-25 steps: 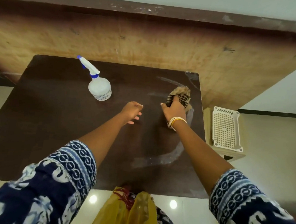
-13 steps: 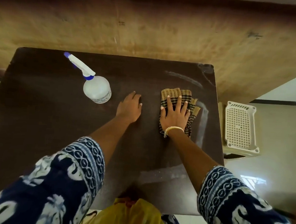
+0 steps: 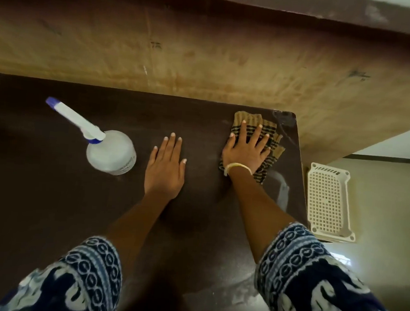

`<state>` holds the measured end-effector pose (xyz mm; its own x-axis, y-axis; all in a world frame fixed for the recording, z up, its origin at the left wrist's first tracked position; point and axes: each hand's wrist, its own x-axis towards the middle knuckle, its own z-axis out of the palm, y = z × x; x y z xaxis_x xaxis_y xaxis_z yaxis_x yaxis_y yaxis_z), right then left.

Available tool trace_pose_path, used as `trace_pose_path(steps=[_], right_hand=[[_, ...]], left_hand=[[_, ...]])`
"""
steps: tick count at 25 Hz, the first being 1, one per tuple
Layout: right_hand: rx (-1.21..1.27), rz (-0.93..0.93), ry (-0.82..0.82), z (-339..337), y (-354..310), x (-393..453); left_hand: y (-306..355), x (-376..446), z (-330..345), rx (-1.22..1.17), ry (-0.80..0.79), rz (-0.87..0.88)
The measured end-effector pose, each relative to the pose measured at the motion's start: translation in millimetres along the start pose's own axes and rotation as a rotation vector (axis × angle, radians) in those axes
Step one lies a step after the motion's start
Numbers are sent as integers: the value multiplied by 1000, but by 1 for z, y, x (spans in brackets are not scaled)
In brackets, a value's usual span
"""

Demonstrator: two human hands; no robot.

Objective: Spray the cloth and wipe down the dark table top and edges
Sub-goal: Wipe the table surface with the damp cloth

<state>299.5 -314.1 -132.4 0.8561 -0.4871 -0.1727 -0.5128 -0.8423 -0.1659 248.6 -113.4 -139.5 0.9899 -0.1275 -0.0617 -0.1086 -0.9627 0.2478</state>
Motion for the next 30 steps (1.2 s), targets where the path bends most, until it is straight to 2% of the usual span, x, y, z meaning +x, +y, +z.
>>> trace_pose_path(steps=[2, 3, 7, 9, 11, 14, 17, 19, 21, 22, 24, 27, 29, 30], right_hand=[[30, 51, -15, 1, -32, 9], [30, -17, -31, 3, -51, 9], [-61, -601, -69, 12, -102, 2], [-119, -772, -74, 14, -92, 9], [-86, -717, 2, 11, -72, 27], [-9, -406, 80, 1, -21, 48], [-8, -216, 64, -9, 27, 49], [-6, -65, 42, -9, 24, 43], [4, 26, 27, -6, -10, 37], [0, -28, 14, -2, -30, 32], [-27, -296, -13, 6, -68, 18], [-89, -640, -78, 13, -78, 5], [-84, -689, -35, 8, -51, 17], [-65, -623, 2, 4, -31, 25]], left_hand=[[3, 2, 2, -5, 18, -3], [3, 3, 2, -2, 19, 0], [0, 3, 4, -5, 21, -2], [0, 4, 3, 3, 10, 1], [2, 5, 2, 3, 25, 15], [2, 2, 2, -5, 12, 2], [1, 1, 2, -11, 13, -5], [2, 1, 2, -18, 20, -12], [2, 2, 3, -8, 28, -16], [2, 2, 3, -3, 29, -15], [1, 4, 3, 2, 32, -12], [1, 5, 2, -13, 39, -15], [1, 4, 1, -20, 45, -5], [1, 4, 1, -20, 43, -3]])
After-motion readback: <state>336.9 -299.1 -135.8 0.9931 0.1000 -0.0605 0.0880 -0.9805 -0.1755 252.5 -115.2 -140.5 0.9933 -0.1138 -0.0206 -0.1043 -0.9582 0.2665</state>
